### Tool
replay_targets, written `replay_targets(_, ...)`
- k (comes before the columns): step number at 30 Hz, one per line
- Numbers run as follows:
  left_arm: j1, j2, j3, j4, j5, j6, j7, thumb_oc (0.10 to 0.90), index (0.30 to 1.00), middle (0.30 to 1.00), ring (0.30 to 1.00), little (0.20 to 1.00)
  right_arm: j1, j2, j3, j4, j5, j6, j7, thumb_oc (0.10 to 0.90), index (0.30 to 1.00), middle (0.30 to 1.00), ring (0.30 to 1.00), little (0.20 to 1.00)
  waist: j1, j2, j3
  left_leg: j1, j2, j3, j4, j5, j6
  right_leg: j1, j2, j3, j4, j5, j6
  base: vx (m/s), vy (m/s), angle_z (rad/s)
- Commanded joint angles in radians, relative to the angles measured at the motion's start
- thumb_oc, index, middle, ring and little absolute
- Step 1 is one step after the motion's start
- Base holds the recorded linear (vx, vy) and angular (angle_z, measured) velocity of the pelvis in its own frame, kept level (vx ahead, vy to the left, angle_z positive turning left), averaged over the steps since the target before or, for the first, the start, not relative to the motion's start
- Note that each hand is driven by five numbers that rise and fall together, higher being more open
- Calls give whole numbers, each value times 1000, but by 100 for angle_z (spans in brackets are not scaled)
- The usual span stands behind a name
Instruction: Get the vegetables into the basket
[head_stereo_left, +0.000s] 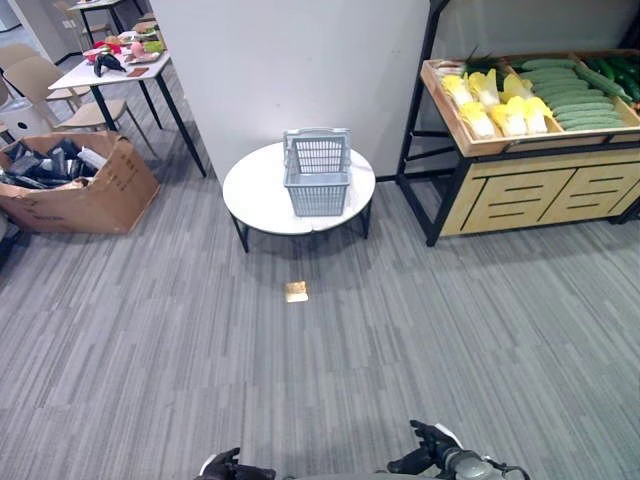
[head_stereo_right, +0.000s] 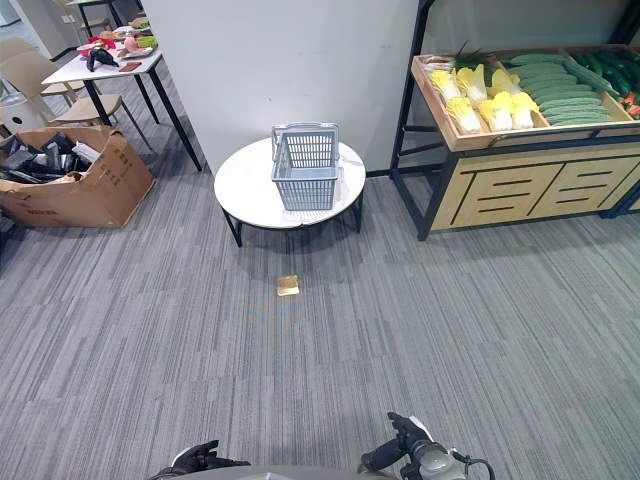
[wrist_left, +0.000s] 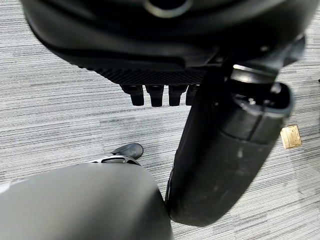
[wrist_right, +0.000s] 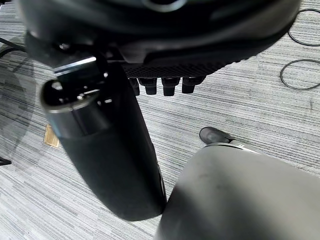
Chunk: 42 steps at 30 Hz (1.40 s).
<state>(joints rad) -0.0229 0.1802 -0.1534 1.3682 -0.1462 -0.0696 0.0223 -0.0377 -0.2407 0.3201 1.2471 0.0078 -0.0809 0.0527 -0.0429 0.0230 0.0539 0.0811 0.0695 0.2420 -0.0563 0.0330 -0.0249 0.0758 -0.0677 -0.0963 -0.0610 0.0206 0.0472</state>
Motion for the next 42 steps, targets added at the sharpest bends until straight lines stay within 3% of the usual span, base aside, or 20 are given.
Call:
replay_targets(1,-18,28,1,52,4,1,17,900,1000,1000,1000,1000,-4,-28,68,59,-29,6,-7,900,1000,1000,1000,1000,-9,-34,13,7,64,-64,-31,21,-83,-17,-89,-7,-26,67,105,0,0,0)
replay_targets(32,-60,57,-41,26,50,4,48,900,1000,1000,1000,1000,-46,-74,45,44,18,10,-17,900,1000,1000,1000,1000,-20,-22,58,-21,114,-64,-31,61,-110,-47,-40,0,-23,50,75,9,-23,0)
replay_targets(38,-84,68,-40,-1,24,4,50,900,1000,1000,1000,1000,-58,-106,46,22,16,6,-24,900,1000,1000,1000,1000,-25,-21,119,-118,155,-94,162,82,-130,-80,-1,-7,53,-3,24,37,-166,5)
replay_targets(40,-84,66,-44,-12,21,3,40,900,1000,1000,1000,1000,-51,-116,40,13,24,5,-20,900,1000,1000,1000,1000,-24,-27,138,-161,145,-122,266,92,-128,-68,4,-11,68,-20,10,88,-116,19)
replay_targets(41,-95,64,-71,-20,31,-1,36,900,1000,1000,1000,1000,-59,-123,43,17,26,6,-19,900,1000,1000,1000,1000,-19,-29,153,-202,117,-165,291,107,-121,-68,6,-5,80,-30,9,73,-46,17)
replay_targets(42,-95,64,-71,-20,31,-1,36,900,1000,1000,1000,1000,-59,-123,43,17,26,6,-19,900,1000,1000,1000,1000,-20,-29,153,-203,116,-165,292,106,-121,-67,6,-6,80,-30,9,76,-15,2)
